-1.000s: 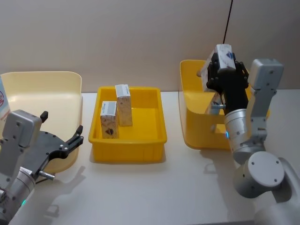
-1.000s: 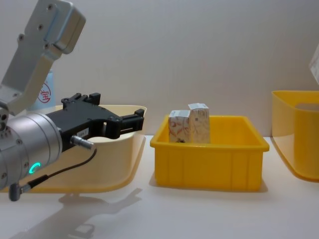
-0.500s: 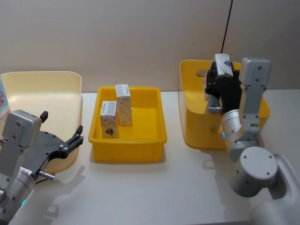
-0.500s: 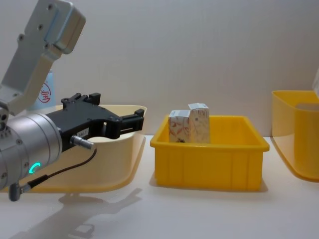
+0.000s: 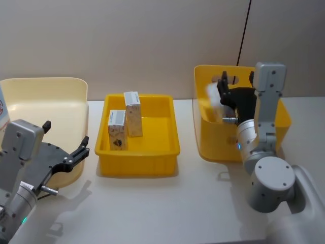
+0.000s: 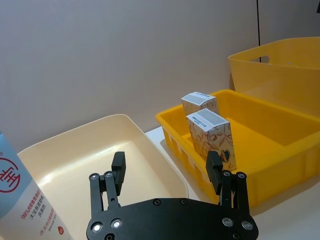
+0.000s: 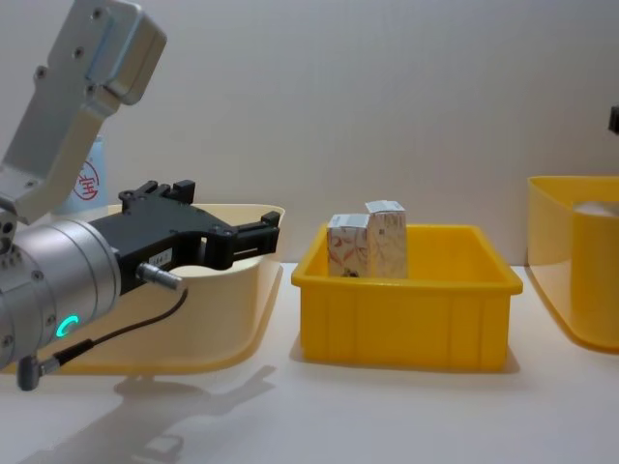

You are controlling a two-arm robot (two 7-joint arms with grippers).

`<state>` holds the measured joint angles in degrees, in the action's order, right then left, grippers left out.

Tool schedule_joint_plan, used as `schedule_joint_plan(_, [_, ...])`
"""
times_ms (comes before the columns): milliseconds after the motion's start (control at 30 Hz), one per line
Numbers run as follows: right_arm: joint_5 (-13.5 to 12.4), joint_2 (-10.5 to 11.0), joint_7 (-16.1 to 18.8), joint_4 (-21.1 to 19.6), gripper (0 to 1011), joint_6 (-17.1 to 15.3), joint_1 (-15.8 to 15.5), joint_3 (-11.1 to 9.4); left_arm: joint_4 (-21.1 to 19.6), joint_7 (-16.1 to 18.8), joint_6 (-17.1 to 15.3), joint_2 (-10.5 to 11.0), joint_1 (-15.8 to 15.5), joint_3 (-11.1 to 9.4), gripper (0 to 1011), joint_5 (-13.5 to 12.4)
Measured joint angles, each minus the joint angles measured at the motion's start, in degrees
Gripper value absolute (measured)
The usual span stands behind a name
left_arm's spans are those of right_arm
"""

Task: Bimanual collaborative sorting of washing and personal care products

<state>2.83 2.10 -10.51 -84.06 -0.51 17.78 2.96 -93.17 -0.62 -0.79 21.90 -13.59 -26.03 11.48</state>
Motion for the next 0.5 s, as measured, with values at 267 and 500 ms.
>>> schedule_joint_plan(267, [0.3,-0.2,-0.2,0.2,952,-0.7,0.2,0.0,0.0,0.0,0.0,0.0,0.0,0.0,1003,0.0])
schedule_joint_plan(500, [0.5,-0.2,-0.4,0.3,1001,-1.1,0.2,0.0,0.0,0.0,0.0,0.0,0.0,0.0,1003,0.0])
